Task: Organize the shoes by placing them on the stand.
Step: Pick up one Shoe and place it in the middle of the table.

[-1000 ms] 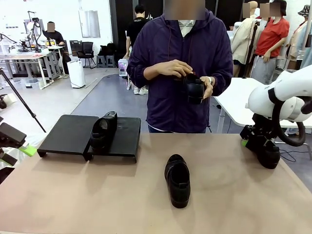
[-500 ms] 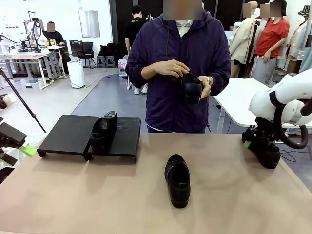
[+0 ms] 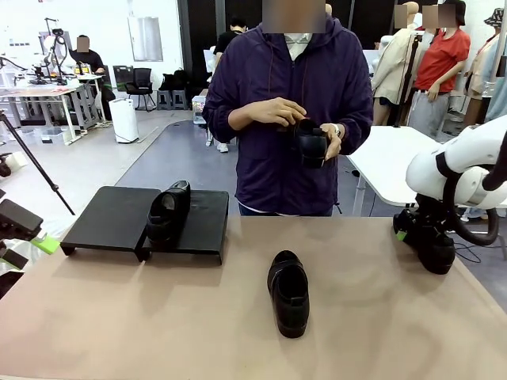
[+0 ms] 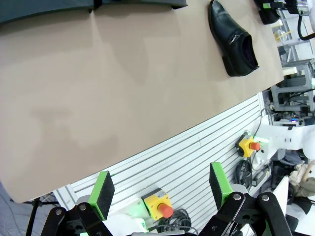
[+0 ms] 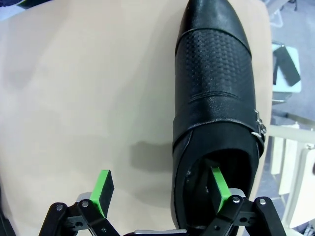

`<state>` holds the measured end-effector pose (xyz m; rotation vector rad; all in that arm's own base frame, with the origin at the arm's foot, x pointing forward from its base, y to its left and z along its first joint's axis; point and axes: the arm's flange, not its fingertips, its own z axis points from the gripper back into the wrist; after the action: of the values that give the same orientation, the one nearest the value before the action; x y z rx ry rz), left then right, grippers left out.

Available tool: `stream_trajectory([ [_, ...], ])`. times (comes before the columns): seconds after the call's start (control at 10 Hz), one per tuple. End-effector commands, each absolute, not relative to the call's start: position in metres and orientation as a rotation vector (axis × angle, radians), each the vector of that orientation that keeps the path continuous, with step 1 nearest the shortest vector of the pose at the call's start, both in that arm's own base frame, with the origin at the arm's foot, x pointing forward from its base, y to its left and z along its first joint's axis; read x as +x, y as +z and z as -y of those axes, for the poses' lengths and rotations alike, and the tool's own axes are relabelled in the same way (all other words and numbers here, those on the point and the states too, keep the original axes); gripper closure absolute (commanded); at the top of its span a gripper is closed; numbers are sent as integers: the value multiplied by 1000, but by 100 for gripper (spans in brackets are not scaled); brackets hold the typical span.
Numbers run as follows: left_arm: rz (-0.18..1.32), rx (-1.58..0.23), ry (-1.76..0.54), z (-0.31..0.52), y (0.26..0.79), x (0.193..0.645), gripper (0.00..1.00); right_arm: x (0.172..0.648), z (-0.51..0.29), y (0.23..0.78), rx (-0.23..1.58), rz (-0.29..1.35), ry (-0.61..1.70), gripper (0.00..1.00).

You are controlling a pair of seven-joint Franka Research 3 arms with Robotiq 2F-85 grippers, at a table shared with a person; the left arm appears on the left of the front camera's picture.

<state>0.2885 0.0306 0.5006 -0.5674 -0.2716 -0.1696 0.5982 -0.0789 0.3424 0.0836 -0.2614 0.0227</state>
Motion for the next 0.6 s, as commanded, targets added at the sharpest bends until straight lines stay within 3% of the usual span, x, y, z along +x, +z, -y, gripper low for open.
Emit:
stream_trajectory([
  [0.0, 273, -587, -166, -30, 499, 287, 0, 603, 83, 341, 94, 293, 26, 38],
  [0.1, 273, -587, -166, -30, 499, 287, 0, 604, 83, 340, 79, 287, 27, 97],
  [0.5, 273, -587, -166, -30, 499, 287, 0, 605, 85, 339, 81, 278, 30, 100],
])
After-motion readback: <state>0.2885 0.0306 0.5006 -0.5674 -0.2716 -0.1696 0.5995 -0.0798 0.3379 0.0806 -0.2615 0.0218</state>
